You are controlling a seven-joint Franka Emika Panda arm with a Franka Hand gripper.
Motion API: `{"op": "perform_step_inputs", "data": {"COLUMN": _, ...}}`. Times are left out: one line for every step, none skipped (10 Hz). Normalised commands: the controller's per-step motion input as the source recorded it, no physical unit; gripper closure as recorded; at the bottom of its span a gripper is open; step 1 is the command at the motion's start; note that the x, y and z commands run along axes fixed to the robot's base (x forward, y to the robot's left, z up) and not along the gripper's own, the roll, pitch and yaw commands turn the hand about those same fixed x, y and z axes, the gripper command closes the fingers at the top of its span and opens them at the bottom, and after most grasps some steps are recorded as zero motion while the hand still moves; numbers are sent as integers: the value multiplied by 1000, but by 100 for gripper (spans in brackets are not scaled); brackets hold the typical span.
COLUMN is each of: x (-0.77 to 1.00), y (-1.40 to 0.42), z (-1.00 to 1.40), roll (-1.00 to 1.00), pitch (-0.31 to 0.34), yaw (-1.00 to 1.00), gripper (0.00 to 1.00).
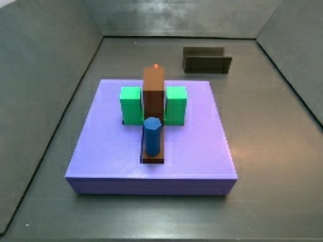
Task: Pick up the red object. Move up. Place the red object on the fixture. Regrasp the red object. Move to above the board. Insert the red object.
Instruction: Pick up the red object.
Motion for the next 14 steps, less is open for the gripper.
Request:
{"op": "perform_step_inputs", "data": {"x": -377, "y": -366, "z": -143, "roll": -21, "pitch": 0, "yaw": 0, "gripper": 0}}
{"op": "perform_step_inputs", "data": {"x": -500, "y": -617, "z": -220, "roll": -37, "pitch": 0, "yaw": 0, "gripper": 0}}
{"op": "perform_step_inputs", "data": {"x": -589, "y": -911, "z": -277, "roll": -16, "pitch": 0, "yaw": 0, "gripper": 0}}
{"op": "perform_step_inputs", "data": {"x": -446, "y": -934, "z": -294, "roll": -59, "pitch": 3, "yaw": -40, "gripper": 0}}
{"op": "perform_step_inputs", "data": {"x": -314, "y": -811, "z": -346, "roll": -196, "pitch": 83, "yaw": -63, "gripper": 0}}
{"op": "perform_step_inputs", "data": {"x": -277, "y": -743, "z": -337, "roll": -277, "pitch": 104, "yaw": -57, "gripper": 0}}
{"op": "perform_step_inputs", "data": {"x": -260, "y": -734, "z": -297, "roll": -306, "pitch": 100, "yaw": -49, "gripper": 0}}
{"op": "perform_step_inputs", "data": {"x": -303, "y": -283, "z": -286, "roll": -296, "pitch": 71, "yaw": -29, "gripper": 0}}
{"op": "perform_step_inputs", "data": {"x": 177, "y": -134, "z": -503, "roll": -279, "pitch": 30, "yaw": 37, "gripper": 0}}
{"op": "perform_step_inputs", "data": {"x": 774, "y": -340, "z": -491, "roll": -16, "pitch": 41, "yaw": 357, "gripper": 0}}
{"op": "perform_step_inputs", "data": {"x": 511, "y": -291, "z": -697, "roll": 4, "pitch": 126, "yaw": 480, "gripper": 0}}
{"op": "perform_step_inputs", "data": {"x": -234, "y": -37, "z": -374, "roll": 30, "pitch": 66, "yaw": 217, "gripper": 0}}
{"op": "perform_step_inputs", "data": {"x": -114, "y": -109, "z": 23, "roll": 100, "pitch": -90, "yaw": 0, "gripper": 0}}
{"op": "perform_step_inputs", "data": {"x": 0, "y": -283, "z": -177, "roll": 70, "pitch": -33, "yaw": 0, "gripper": 0}}
